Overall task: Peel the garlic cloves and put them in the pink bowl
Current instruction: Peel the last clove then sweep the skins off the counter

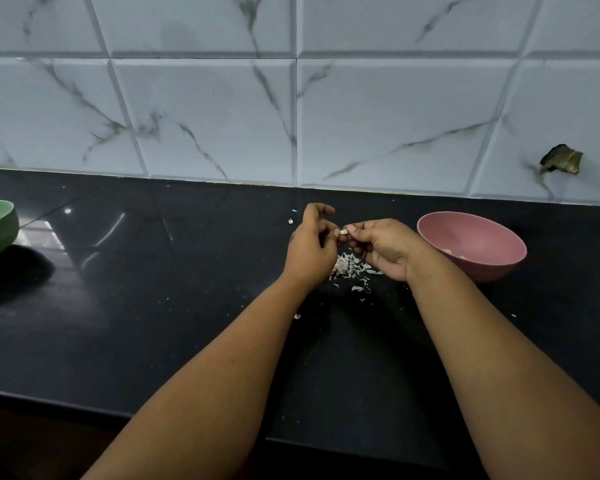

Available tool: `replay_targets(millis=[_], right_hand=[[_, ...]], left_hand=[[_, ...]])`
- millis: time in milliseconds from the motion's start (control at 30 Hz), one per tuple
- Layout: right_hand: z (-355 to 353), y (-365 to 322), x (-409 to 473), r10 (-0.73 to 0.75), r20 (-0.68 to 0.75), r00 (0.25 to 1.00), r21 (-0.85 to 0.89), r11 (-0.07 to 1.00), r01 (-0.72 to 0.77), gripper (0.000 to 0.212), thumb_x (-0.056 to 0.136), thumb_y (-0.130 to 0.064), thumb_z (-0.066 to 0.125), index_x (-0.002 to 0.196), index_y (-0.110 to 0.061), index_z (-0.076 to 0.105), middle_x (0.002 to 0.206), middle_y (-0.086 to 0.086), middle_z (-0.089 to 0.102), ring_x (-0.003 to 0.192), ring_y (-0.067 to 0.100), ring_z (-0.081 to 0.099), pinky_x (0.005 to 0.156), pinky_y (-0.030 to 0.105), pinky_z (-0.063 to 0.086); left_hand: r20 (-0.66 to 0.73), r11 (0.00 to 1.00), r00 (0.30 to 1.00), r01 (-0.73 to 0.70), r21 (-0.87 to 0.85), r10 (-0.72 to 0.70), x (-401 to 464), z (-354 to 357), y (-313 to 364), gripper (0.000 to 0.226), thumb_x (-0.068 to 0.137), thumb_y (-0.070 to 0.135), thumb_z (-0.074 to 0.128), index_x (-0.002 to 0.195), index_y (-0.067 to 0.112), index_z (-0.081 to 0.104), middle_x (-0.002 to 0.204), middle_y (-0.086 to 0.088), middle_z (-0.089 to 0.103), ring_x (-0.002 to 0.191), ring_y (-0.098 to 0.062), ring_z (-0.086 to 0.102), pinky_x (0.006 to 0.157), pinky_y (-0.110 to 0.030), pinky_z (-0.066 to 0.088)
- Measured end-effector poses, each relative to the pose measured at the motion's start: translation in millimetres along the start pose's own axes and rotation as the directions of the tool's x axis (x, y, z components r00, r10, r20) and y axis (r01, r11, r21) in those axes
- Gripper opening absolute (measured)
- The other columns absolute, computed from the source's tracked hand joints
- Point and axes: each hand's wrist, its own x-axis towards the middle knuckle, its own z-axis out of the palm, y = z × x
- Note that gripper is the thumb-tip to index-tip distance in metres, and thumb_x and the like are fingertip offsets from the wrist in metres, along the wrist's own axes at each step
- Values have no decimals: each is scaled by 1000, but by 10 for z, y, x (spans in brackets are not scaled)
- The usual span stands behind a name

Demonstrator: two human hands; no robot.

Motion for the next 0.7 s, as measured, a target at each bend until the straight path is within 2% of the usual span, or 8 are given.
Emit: replay_targets(millis=[167, 300, 400, 467, 567, 633, 700], right_hand=[[-53, -33, -6, 196, 87, 977, 277, 937, -212, 18, 98, -5, 47, 86, -6, 60, 81, 5, 60, 59, 6, 53, 51, 15, 47], [-91, -25, 3, 240, 191, 952, 341, 893, -294, 17, 98, -8, 47, 93, -2, 62, 79, 3, 57, 59, 7, 55, 51, 17, 50], [-73, -36, -12, 193, 191, 962, 347, 904, -250, 17, 97, -6, 49, 91, -1, 64, 78, 5, 63, 62, 8, 60, 55, 16, 52], [-54, -41, -13, 151, 152, 977, 362, 911, -197, 14, 96, -4, 51, 90, -2, 64, 75, 6, 65, 62, 8, 63, 55, 16, 53], [-38, -48, -10, 85, 100, 991, 370, 922, -117, 11, 94, 1, 52, 92, -2, 63, 72, 5, 67, 64, 8, 65, 57, 15, 53], [-28, -51, -15, 49, 88, 995, 352, 933, -77, 12, 93, 4, 53, 91, -2, 63, 73, 6, 67, 66, 8, 65, 59, 14, 54], [-21, -48, -21, 23, 69, 997, 330, 943, -44, 13, 92, 7, 53, 91, -1, 63, 73, 7, 66, 65, 9, 65, 59, 14, 54]], left_hand=[[16, 1000, 1000, -26, -1, 26, 8, -5, 17, 29, 92, -1, 53, 117, 11, 47, 80, 10, 68, 81, -14, 66, 82, -39, 53], [0, 996, 1000, 22, -83, -23, 15, -19, 17, 27, 93, 0, 51, 114, 16, 49, 81, 4, 67, 84, -20, 66, 84, -45, 55], [-4, 985, 995, 101, -138, -102, 6, -28, 27, 22, 92, 4, 48, 102, 20, 58, 82, -1, 64, 80, -23, 64, 82, -48, 56], [-5, 971, 985, 170, -169, -174, 1, -26, 42, 23, 90, 4, 46, 91, 19, 63, 75, 3, 62, 70, -16, 59, 73, -43, 54], [-25, 980, 980, 196, -42, -197, 4, -34, 37, 16, 89, 6, 51, 91, 17, 62, 67, 1, 59, 60, -11, 51, 61, -27, 45], [-20, 984, 986, 169, 52, -168, 0, -41, 7, 8, 88, 12, 60, 91, 19, 61, 66, -4, 62, 59, -9, 52, 62, -24, 43], [-20, 984, 989, 146, 102, -145, -4, -40, -15, 8, 85, 16, 68, 86, 21, 63, 64, -2, 62, 58, -6, 52, 62, -21, 42]])
